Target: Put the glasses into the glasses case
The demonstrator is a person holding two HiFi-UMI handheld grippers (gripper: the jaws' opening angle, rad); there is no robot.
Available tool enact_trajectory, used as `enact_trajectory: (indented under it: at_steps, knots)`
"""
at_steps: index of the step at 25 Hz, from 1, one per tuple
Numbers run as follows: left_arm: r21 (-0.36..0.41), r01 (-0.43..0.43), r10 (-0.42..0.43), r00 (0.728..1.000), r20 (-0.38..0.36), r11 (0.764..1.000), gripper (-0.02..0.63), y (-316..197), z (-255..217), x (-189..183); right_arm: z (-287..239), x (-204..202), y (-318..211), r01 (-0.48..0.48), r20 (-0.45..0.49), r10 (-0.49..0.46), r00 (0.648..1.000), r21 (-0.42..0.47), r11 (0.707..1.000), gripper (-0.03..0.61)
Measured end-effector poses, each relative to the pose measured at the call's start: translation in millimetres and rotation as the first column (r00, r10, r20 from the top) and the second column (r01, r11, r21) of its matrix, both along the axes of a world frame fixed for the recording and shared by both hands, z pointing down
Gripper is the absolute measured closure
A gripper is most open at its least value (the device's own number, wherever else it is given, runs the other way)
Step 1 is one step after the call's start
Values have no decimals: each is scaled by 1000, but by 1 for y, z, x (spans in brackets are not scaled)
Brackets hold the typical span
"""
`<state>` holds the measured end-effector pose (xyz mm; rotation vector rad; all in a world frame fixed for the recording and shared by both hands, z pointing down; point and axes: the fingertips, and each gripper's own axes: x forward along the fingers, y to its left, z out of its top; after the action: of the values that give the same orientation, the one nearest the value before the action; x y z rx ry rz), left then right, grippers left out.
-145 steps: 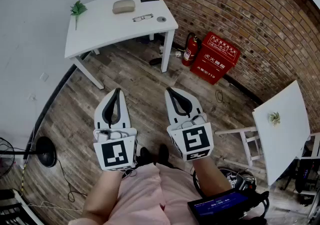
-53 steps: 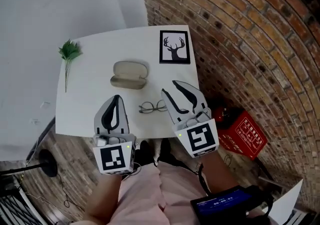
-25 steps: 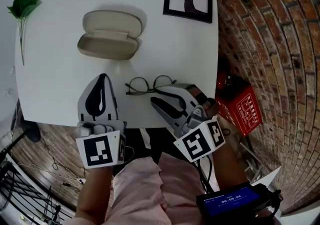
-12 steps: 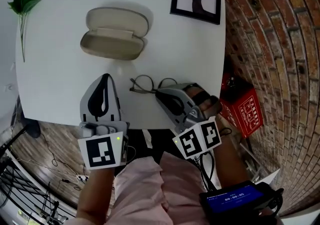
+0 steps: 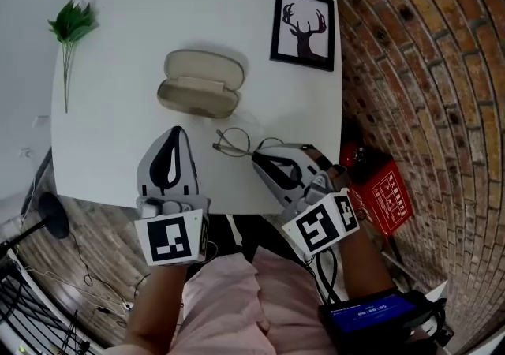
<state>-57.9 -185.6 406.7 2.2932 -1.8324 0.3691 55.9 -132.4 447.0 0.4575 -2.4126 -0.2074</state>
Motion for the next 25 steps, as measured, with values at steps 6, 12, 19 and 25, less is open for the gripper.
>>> enact_trajectory:
  at_steps: [6,12,19,25]
  knots:
    - [102,-27,23,999,45,994,606,-6,-54,-6,-72,-3,-33,-100,82,94,992,68,993,551]
    - [180,-13,-2,996,84,984,607,-4,-101,-13,-120,-18,-53,-96,133,75,988,161,982,551]
    - [232,15,-38,995,91,973,607,3,-119,-29,-144,-35,-59,-63,149,31,988,212,975,551]
    - [243,1,-25,995,95,970,607,-16,-119,-51,-144,-55,-76,-70,148,39,988,215,974,551]
